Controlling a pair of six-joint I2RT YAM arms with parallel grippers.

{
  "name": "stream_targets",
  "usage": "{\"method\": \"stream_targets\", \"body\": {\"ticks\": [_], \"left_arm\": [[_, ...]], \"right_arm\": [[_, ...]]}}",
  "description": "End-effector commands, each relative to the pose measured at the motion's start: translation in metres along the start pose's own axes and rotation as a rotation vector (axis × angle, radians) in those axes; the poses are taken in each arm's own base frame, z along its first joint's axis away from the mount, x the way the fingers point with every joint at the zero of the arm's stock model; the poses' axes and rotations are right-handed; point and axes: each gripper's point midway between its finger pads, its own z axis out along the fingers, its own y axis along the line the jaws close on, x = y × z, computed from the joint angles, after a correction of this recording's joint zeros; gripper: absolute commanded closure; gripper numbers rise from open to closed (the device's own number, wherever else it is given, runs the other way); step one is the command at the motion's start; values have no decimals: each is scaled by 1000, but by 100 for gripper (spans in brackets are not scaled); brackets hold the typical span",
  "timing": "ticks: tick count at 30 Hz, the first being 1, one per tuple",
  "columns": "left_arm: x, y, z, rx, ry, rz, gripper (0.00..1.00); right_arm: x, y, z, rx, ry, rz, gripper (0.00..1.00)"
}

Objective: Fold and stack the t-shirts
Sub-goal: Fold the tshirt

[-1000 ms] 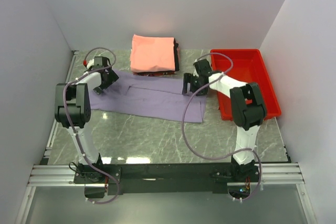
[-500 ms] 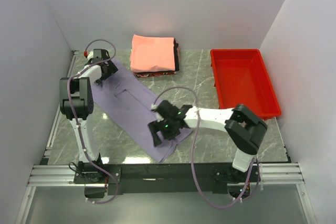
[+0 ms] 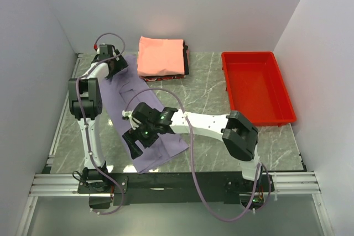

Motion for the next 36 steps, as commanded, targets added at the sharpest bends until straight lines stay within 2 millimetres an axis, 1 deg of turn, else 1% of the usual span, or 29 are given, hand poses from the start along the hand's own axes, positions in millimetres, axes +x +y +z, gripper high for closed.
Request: {"method": "stream_targets", "body": {"ticks": [1,2,3,4,5,6,7,8,9,10,11,12,13,15,16,17,18,20,21,22,23,24,25,26,28,29,31,33,36], "left_arm": [[-15,-27,7,102,-6,20,1],[-21,-29,7,106,-15,20,1],[-24,-32,7,106,-17,25,1],[-37,-34,1,89,-34,26,0],[-41,-34,-3,78,-34,29,1],[-50,-37,-13,71,-47,33,1],[-49,-32,-19,43,-43,38,1],[-52,-28,-28,23,-59,44,0],[-66,-34,-54,32,-99,51,0],[-46,-21,-57,-1,-67,59,1],[-46,-20,-67,6,-86,60,1],[-56,-28,-93,45,-124,73,0],[-33,-17,-93,36,-81,89,0],[-28,-18,-110,72,-67,112,0],[-19,-12,-110,61,-44,116,1],[-4,-24,-114,80,-20,160,1],[0,-23,-113,68,-16,177,1],[10,-25,-107,43,1,212,6],[14,-18,-104,4,16,229,13],[7,-23,-103,-3,7,234,18],[17,-20,-92,-28,37,249,23],[22,-16,-90,-49,66,264,26],[16,-20,-88,-59,51,268,33],[25,-17,-80,-78,74,285,35],[23,-17,-77,-100,68,295,41],[27,-16,-73,-106,78,306,42],[32,-12,-67,-127,93,317,49],[36,-7,-65,-143,111,325,54],[45,-1,-62,-157,132,339,56]], "right_arm": [[-34,2,-41,59,-128,-34,9],[-37,-2,-47,68,-145,-22,9],[-31,-9,-49,81,-148,1,9],[-37,-18,-66,107,-199,20,9],[-35,-25,-72,123,-212,39,9],[-23,-37,-72,146,-203,69,9],[-24,-43,-88,165,-244,87,9],[-23,-60,-97,189,-266,125,9],[-23,-68,-104,200,-293,151,9],[-10,-76,-113,210,-302,170,8],[-9,-94,-125,252,-334,203,8],[2,-107,-129,288,-332,222,8],[2,-111,-143,323,-371,221,7],[6,-135,-162,409,-410,258,6],[11,-140,-170,424,-423,268,6],[13,-145,-175,433,-431,271,6],[16,-152,-184,447,-448,286,6],[18,-158,-190,472,-463,280,6],[22,-165,-195,492,-468,296,6],[23,-168,-197,499,-468,303,6],[24,-170,-198,503,-470,306,6],[27,-172,-198,503,-467,309,6],[27,-175,-199,503,-474,319,6],[29,-177,-199,503,-469,320,6],[32,-182,-198,506,-462,334,6],[33,-184,-198,508,-456,335,6],[34,-187,-198,506,-455,345,6],[36,-191,-196,506,-447,355,6],[37,-195,-196,510,-444,363,6]]}}
